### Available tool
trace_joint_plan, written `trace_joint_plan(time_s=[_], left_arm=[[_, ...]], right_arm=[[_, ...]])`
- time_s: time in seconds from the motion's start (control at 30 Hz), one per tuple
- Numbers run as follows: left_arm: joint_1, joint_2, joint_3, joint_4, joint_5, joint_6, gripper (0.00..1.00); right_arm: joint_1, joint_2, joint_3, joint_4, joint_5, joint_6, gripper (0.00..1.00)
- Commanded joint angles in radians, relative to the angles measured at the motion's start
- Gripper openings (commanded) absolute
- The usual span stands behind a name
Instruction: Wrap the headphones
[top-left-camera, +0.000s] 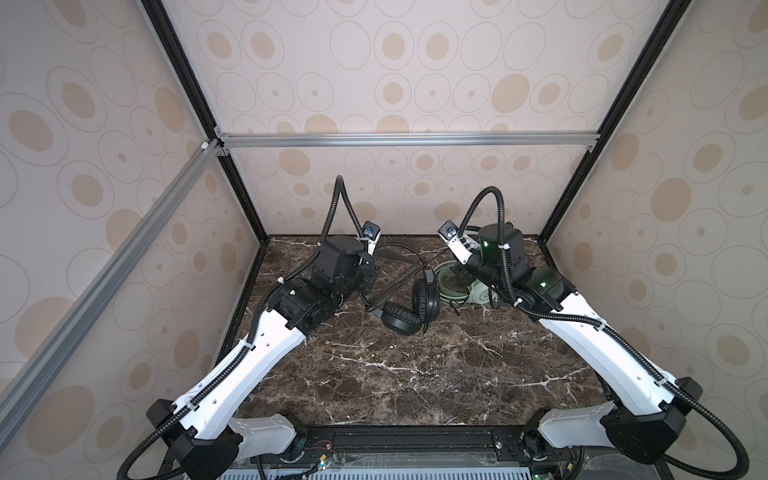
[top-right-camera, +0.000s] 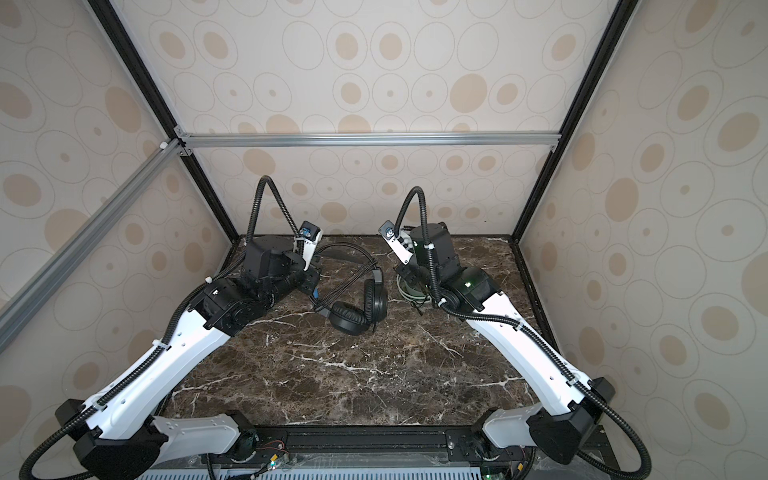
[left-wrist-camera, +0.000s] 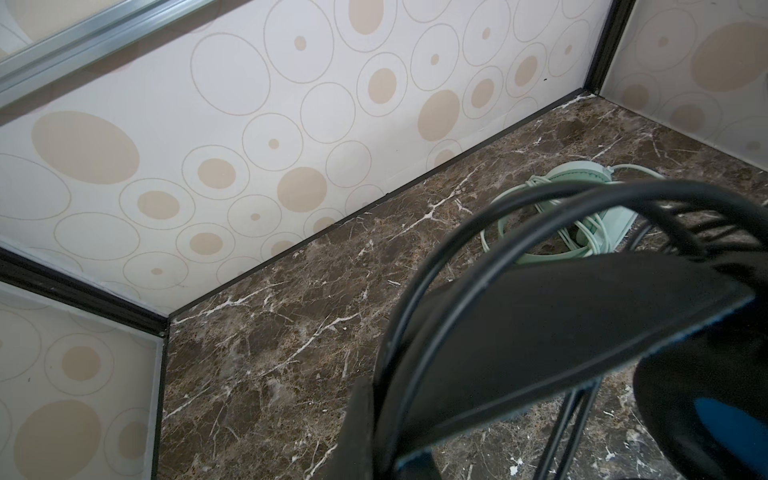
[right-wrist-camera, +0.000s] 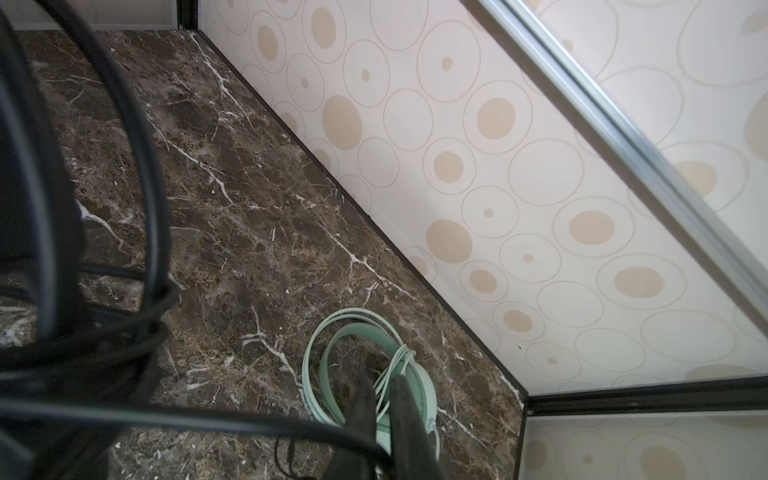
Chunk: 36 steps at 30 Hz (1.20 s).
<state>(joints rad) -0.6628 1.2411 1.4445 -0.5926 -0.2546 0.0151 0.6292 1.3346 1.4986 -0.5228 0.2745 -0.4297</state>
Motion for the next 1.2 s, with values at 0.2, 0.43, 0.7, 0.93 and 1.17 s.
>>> trace_joint_plan(time_s=[0.2, 0.43, 0.7, 0.93, 1.17], left_arm=[[0.008, -0.038, 0.107, 0.041, 0.132, -0.042, 0.00], [0.008, 0.001, 0.200, 0.035, 0.247, -0.093, 0.00], [0.008, 0.032, 0.291, 0.071, 0.361, -0.170, 0.00], [0.008, 0.067, 0.405, 0.086, 0.371, -0.246, 0.00], [0.008, 0.133, 0.550, 0.037, 0.367, -0.310, 0.00]], right_arm=[[-0.138, -0.042, -0.061, 0.093, -0.174, 0.230, 0.10], [-0.139, -0.079, -0.124, 0.198, -0.268, 0.258, 0.16], [-0.140, -0.103, -0.185, 0.309, -0.350, 0.317, 0.19], [-0.149, -0.121, -0.223, 0.415, -0.466, 0.389, 0.25], [-0.160, -0.144, -0.289, 0.487, -0.549, 0.454, 0.38]])
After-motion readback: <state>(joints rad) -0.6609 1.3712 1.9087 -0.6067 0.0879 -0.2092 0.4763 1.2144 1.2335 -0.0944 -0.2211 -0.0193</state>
